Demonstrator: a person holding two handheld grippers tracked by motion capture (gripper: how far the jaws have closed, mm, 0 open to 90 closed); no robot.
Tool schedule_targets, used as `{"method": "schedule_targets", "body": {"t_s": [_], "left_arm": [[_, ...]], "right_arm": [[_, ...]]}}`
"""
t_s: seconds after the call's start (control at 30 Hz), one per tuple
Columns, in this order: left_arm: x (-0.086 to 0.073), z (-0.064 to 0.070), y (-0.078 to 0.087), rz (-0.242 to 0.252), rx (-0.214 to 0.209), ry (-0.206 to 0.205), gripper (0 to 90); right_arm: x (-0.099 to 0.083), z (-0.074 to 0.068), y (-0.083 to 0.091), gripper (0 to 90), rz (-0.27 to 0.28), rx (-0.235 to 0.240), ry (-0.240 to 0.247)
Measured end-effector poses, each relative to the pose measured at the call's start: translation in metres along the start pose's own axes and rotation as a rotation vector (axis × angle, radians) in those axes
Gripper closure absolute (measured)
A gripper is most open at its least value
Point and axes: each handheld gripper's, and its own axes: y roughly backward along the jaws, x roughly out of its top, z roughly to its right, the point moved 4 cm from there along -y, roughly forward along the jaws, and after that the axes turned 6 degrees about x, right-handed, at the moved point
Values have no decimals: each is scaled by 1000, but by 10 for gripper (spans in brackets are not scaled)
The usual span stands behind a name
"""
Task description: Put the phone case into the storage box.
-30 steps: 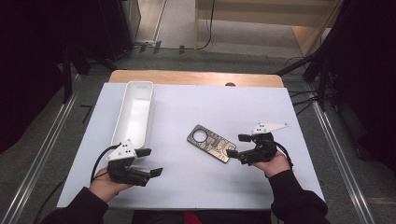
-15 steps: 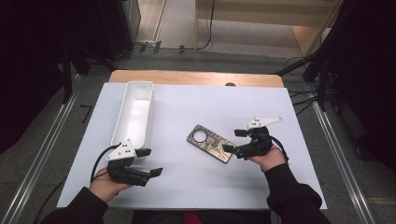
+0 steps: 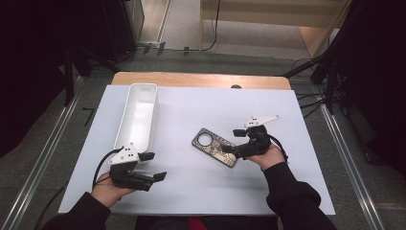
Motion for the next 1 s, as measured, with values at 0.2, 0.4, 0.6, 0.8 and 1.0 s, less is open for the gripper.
{"method": "schedule_targets", "body": {"t_s": [0.2, 0.4, 0.6, 0.8, 1.0], "left_arm": [[0, 0, 0, 3, -2, 1, 161], [0, 0, 0, 2, -5, 5, 161], [0, 0, 0, 3, -5, 6, 162], [0, 0, 0, 5, -8, 8, 162], [0, -1, 0, 4, -6, 9, 162]], "right_arm": [[5, 1, -6, 104, -12, 0, 6], [10, -2, -14, 104, -24, -2, 11], [13, -1, -23, 104, -41, 4, 23], [16, 1, -26, 105, -43, 6, 18], [17, 4, -31, 105, -50, 3, 24]]}}
